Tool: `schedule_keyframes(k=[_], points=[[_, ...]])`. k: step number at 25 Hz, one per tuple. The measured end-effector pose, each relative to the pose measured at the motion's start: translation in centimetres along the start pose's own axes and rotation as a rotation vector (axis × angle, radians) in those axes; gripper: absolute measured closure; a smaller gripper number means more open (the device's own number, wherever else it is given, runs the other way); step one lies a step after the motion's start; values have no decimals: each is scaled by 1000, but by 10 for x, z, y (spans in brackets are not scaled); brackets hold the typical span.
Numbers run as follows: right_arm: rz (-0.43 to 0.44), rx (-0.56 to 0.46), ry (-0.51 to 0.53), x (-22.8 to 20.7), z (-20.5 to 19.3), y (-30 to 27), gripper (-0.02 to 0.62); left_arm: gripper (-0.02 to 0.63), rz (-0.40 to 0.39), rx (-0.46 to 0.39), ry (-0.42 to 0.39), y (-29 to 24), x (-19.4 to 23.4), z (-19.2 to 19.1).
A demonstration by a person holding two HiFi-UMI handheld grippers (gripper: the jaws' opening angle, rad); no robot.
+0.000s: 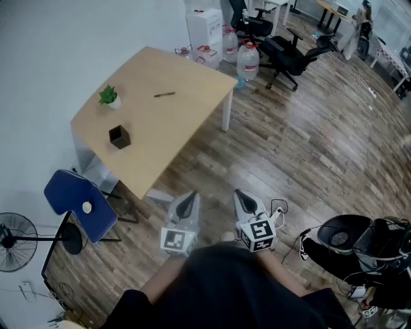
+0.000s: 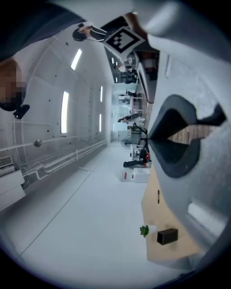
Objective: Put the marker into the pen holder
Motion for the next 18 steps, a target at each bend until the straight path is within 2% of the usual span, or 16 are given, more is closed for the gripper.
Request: schedule_keyframes(k=[4,9,16,18], points=[[-7,-24,20,5,2,4,592,604,0,-25,-8,4,-2,1],[12,-102,5,-9,9,18,592,604,29,-43,-4,6,-19,2],[59,-111,-6,-28,1,8,589,604,106,-57,2,0,-17,-12],[57,-117,12,-31,0,1,589,604,101,-46,-8,-7,-11,-16]])
Point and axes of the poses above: the fingertips, and each gripper's own axes: y backward along the fingers, x to its left, z out of its top, the point moved 7 cm from there along y, backward along the fingers, and after that the axes turned 8 degrees about y, right-handed, at the moved point
